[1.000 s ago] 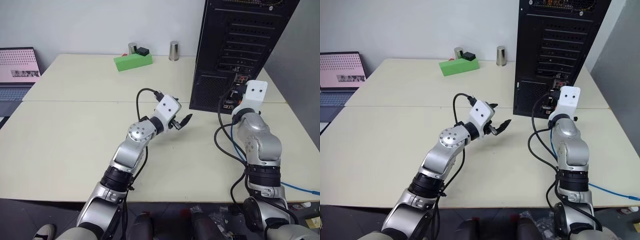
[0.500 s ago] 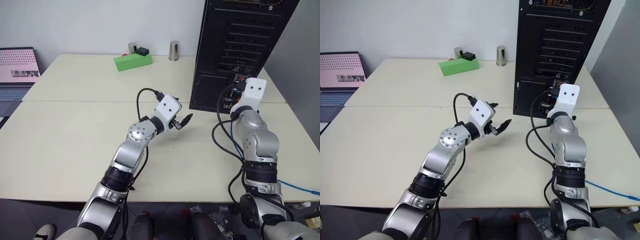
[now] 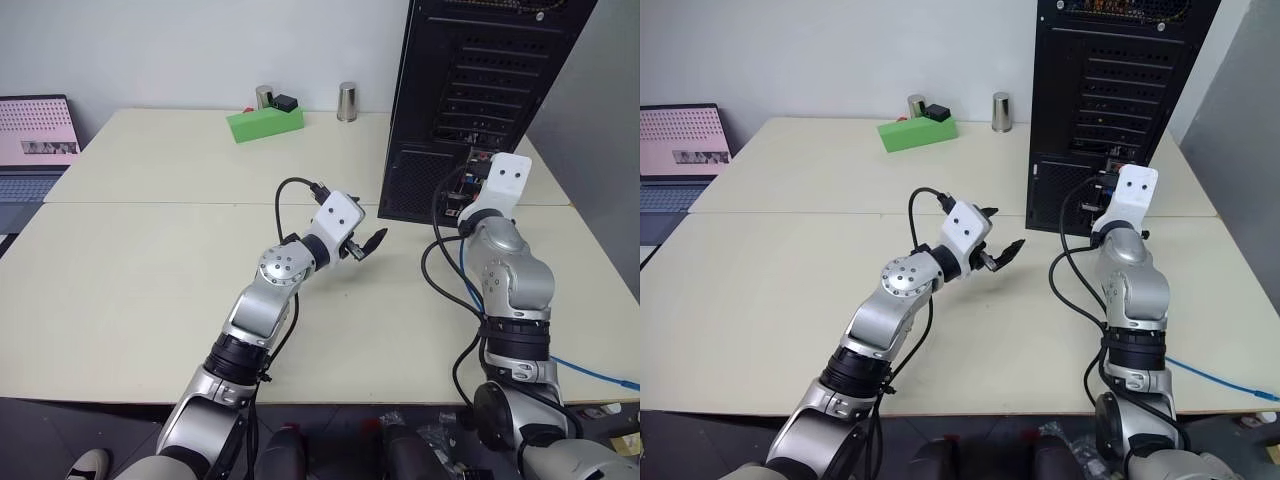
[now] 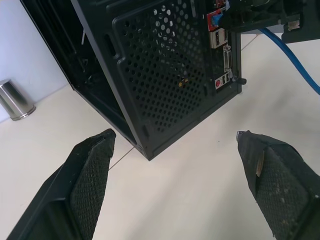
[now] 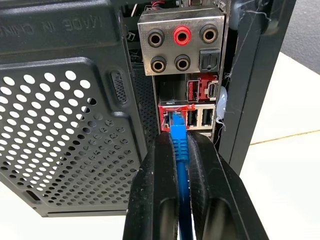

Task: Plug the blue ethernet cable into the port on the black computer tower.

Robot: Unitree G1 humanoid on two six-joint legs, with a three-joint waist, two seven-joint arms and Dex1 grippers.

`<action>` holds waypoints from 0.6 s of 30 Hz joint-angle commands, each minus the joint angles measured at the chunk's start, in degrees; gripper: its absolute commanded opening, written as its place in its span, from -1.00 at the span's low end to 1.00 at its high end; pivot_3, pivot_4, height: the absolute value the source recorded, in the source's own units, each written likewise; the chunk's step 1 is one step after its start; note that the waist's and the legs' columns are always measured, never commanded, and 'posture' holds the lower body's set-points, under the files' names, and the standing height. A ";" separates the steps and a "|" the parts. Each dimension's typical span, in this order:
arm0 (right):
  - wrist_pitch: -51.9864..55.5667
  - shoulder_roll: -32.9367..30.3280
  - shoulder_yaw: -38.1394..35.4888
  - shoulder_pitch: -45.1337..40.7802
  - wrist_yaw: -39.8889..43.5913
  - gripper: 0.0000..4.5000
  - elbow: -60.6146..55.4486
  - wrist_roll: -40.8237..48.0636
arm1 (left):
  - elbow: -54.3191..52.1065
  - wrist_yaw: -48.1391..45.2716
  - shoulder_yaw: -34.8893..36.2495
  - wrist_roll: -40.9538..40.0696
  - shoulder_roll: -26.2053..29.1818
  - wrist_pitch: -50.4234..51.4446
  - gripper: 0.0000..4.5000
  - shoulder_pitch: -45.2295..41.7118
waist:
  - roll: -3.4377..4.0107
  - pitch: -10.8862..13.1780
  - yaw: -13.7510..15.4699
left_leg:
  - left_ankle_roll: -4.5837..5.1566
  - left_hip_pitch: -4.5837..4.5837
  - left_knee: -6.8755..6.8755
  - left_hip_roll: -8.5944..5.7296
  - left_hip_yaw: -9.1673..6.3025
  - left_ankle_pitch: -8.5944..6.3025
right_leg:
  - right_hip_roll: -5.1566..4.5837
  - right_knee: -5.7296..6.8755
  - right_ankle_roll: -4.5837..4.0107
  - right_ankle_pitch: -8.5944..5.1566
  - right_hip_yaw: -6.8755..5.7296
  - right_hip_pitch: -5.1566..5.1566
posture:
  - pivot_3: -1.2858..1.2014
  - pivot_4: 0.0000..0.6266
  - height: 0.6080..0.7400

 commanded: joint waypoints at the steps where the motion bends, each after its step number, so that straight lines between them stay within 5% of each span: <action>1: -1.44 -1.14 -1.39 -2.54 0.99 -0.99 -0.50 1.15 | -1.82 0.19 0.73 0.04 -0.48 -0.96 0.84 -0.32 | 0.00 0.00 -0.01 | 0.00 0.00 0.00 0.00 0.00 0.00 | 0.00 0.00 0.00 0.00 0.00 0.00 | 0.03 -0.52 1.00; 9: -0.11 -1.49 -1.01 0.47 2.53 -0.99 -3.96 1.93 | -1.92 -0.47 1.81 -1.38 -0.59 -1.44 0.84 -0.19 | 0.00 0.00 -0.27 | 0.00 0.00 0.01 0.00 0.00 0.00 | 0.00 0.01 0.02 0.01 0.00 0.00 | 0.03 -0.52 1.00; 10: 0.31 -1.70 -0.98 1.25 2.84 -0.68 -4.88 2.09 | -1.90 -0.47 1.88 -1.46 -0.57 -1.31 0.84 -0.20 | 0.00 0.00 -0.27 | 0.00 0.00 0.01 0.00 -0.01 0.00 | 0.00 0.01 0.02 0.01 0.00 0.00 | 0.03 -0.52 1.00; 18: 6.60 -6.28 0.07 10.32 9.24 0.03 -18.39 4.85 | 0.32 -4.34 3.86 -4.68 0.71 -0.72 1.00 -1.49 | 0.00 0.00 0.20 | 0.00 -0.05 -0.03 -0.01 -0.01 0.00 | -0.02 -0.10 0.01 0.01 -0.03 0.00 | 0.03 -0.52 1.00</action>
